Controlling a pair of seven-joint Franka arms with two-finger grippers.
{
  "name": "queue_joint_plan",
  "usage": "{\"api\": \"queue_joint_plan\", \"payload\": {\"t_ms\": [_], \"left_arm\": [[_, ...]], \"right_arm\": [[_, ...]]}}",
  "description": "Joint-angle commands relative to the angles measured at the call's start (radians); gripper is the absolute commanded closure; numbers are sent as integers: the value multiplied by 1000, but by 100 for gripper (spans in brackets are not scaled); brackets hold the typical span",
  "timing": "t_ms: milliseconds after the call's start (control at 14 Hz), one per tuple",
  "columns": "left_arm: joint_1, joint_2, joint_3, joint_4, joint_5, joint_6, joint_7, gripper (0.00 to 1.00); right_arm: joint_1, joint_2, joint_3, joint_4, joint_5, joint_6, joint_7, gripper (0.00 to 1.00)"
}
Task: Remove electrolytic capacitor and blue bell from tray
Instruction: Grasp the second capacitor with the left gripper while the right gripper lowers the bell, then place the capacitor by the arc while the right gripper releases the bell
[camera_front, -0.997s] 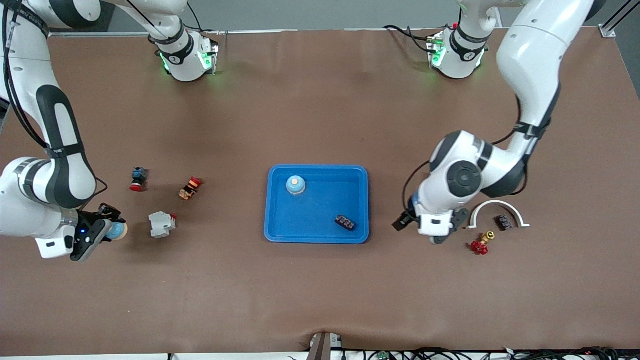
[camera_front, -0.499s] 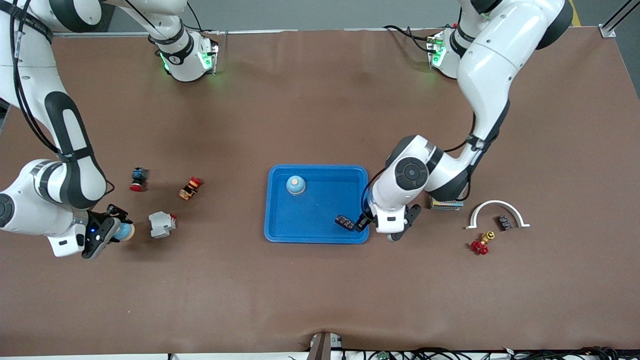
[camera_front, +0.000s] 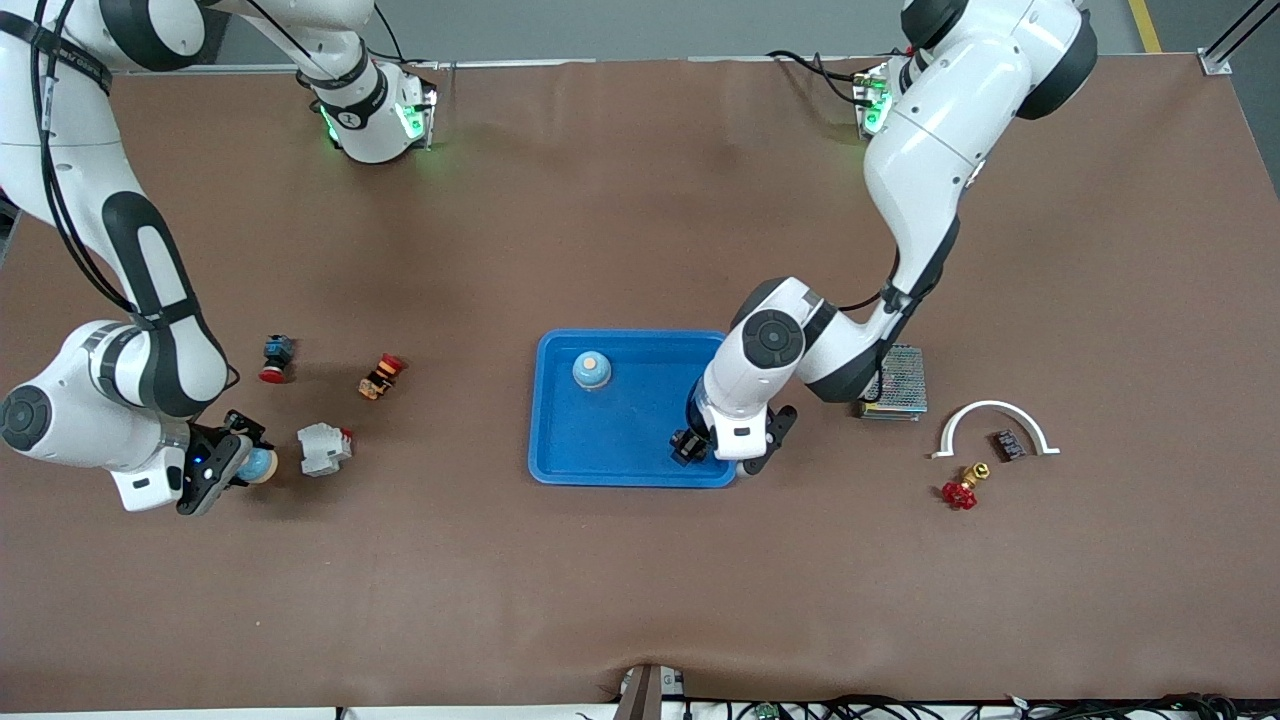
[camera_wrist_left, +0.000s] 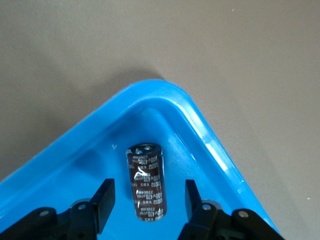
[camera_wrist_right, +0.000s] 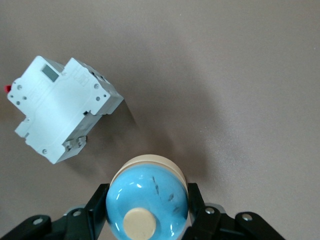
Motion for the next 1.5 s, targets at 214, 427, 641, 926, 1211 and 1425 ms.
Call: {"api": "queue_joint_plan", "payload": {"t_ms": [214, 427, 641, 926, 1211, 1425], "left_arm": [[-29, 61, 20, 28, 18, 85, -23, 47], [-27, 53, 20, 23, 21, 82, -16, 100], [-24, 9, 25, 22, 24, 26, -14, 100], [-3, -126, 22, 22, 28, -173, 18, 100], [36, -258, 20, 11, 28, -414, 110, 100], [79, -350, 19, -55, 27, -548, 222, 100]], "right_arm": [[-22, 9, 18, -24, 30, 46, -51, 64], [-22, 20, 18, -22, 31, 54, -51, 64], [-20, 22, 18, -22, 39, 57, -51, 63], [-17, 22, 18, -22, 67, 55, -48, 18], [-22, 14, 18, -12, 74, 5, -34, 0], [-11, -4, 18, 42, 74, -81, 18, 0]]}}
